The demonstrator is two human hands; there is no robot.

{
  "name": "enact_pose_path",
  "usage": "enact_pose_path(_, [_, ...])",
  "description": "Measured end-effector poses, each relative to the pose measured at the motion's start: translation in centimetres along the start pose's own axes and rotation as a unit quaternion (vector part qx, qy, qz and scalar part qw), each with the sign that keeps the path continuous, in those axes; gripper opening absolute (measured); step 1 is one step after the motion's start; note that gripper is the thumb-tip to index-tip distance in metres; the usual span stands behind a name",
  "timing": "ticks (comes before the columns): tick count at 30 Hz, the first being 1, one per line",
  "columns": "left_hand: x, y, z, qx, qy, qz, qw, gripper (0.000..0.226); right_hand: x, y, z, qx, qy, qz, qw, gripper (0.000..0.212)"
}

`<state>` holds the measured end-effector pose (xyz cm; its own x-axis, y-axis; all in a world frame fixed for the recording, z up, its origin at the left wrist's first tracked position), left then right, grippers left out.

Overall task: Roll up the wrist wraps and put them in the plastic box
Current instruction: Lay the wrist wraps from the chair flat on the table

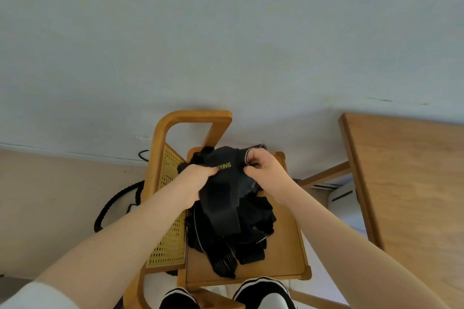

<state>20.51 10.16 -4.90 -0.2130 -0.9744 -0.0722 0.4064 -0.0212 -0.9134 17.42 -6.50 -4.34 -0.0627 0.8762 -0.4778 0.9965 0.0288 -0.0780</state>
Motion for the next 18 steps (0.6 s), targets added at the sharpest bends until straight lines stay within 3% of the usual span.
enact_pose_path(3, [0.4, -0.4, 0.8, 0.009, -0.030, -0.013, 0.999, 0.039, 0.1, 0.1, 0.4, 0.002, -0.024, 0.040, 0.999, 0.047])
enact_pose_path(6, [0.8, -0.9, 1.7, 0.061, 0.045, -0.010, 0.997, 0.043, 0.3, 0.2, 0.0, 0.014, 0.116, 0.092, 0.989, 0.029])
enact_pose_path(8, [0.7, -1.5, 2.2, 0.117, 0.072, -0.006, 0.990, 0.032, 0.0, 0.4, 0.2, 0.020, 0.154, 0.120, 0.981, 0.023])
enact_pose_path(11, [-0.2, -2.0, 2.4, 0.156, 0.046, -0.020, 0.987, 0.014, -0.4, 0.5, 1.1, 0.035, 0.166, 0.118, 0.978, 0.018])
enact_pose_path(13, [-0.4, -2.1, 2.2, 0.153, 0.035, -0.033, 0.987, 0.014, -0.2, 0.5, 1.5, 0.044, 0.162, 0.115, 0.979, 0.017])
enact_pose_path(18, [-2.1, -2.0, 1.6, 0.116, -0.018, 0.034, 0.992, 0.017, -0.8, 0.0, 3.7, 0.089, 0.054, 0.157, 0.982, 0.015])
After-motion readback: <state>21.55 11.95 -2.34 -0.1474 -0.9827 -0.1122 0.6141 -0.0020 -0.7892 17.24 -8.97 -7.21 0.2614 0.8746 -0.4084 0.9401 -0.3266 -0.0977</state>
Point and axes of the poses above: each hand's wrist, its own y-axis towards the middle knuckle, its own x-axis out of the palm, z = x × y, the point moved 2 cm from there along y, towards the middle knuckle, and after that the axes turned 15 degrees about -x, right-handed, at the moved point
